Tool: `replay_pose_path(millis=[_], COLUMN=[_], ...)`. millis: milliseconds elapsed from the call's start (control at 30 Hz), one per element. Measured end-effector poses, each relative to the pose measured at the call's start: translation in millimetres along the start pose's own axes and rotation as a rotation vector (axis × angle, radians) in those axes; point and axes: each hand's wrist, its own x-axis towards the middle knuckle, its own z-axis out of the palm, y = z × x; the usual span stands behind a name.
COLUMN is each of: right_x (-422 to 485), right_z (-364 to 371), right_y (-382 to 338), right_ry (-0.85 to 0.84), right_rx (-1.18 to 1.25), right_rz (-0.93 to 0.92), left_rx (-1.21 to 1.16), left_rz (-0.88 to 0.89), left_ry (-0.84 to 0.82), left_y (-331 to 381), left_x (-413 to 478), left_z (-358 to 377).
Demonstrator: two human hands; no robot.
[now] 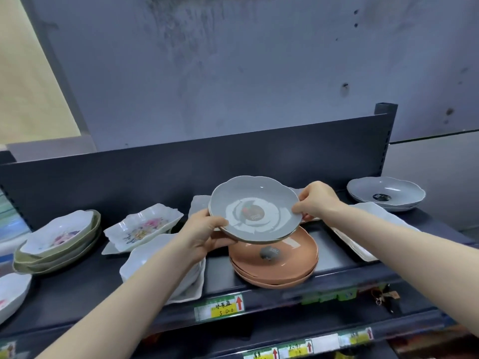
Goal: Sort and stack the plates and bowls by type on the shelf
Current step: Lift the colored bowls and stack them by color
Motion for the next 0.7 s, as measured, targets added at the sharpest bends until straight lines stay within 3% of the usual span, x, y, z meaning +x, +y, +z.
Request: replay_pose_path(millis=[233,467,700], right_x=[16.1,35.1,74.4], right_z=[-36.4,-108.2,-180.6], right_y=[25.3,75.7,139.4], right_ry=[0.155,0.379,0.514], right_rx=[-0.082,0.314,0.528], right_rz=[0.062,0.318,0.435], left_rx=[0.004,-0.049,-0.082], left_rz=[-0.027,-0.05,-0.022], left_ry=[-0.153,-0.168,-0.112], left_y=[7.7,8.3,13.0], left_x=[36.3,62.3,85.6], left_z=[34.4,85.4,136.7])
